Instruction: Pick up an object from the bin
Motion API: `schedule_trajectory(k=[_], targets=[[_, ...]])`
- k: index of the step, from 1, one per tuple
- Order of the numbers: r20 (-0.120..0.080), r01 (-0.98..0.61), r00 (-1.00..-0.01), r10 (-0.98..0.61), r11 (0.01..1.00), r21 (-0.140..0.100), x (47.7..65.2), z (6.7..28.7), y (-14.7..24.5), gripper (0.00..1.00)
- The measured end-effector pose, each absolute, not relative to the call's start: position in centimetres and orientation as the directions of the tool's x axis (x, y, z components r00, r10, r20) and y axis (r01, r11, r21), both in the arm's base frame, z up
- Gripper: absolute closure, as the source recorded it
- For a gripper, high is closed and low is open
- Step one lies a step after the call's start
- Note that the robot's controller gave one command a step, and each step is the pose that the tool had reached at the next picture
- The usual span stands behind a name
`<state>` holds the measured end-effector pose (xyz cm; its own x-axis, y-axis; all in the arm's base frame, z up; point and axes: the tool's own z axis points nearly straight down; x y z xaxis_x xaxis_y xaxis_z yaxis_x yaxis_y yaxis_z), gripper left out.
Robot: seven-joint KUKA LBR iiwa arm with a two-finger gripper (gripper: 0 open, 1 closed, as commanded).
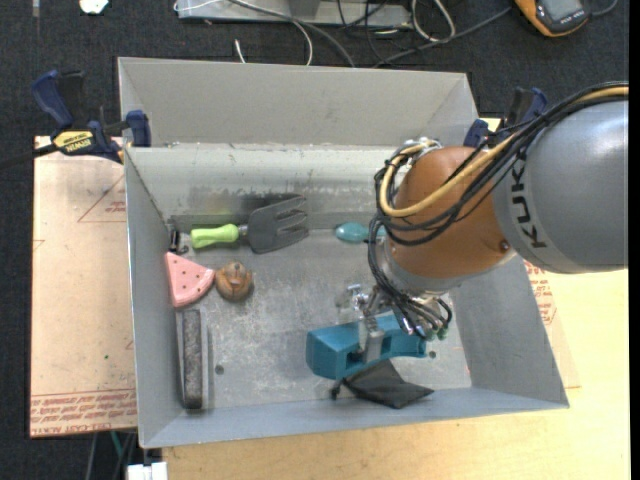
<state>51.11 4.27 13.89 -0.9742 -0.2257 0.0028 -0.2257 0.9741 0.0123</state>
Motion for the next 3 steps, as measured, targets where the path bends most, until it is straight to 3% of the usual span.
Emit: schedule_trajectory(k=[1, 2, 3], targets=[[-0.008, -0.23, -0.973, -0.23, 0.973, 0.012, 49.7, 12.3, 3.4, 1.0], [0.007, -0.246, -0.969, -0.246, 0.969, 0.015, 49.5, 15.9, 3.3, 1.0], [0.002, -0.254, -0.967, -0.254, 0.967, 0.014, 49.8, 19.8, 3.3, 1.0]])
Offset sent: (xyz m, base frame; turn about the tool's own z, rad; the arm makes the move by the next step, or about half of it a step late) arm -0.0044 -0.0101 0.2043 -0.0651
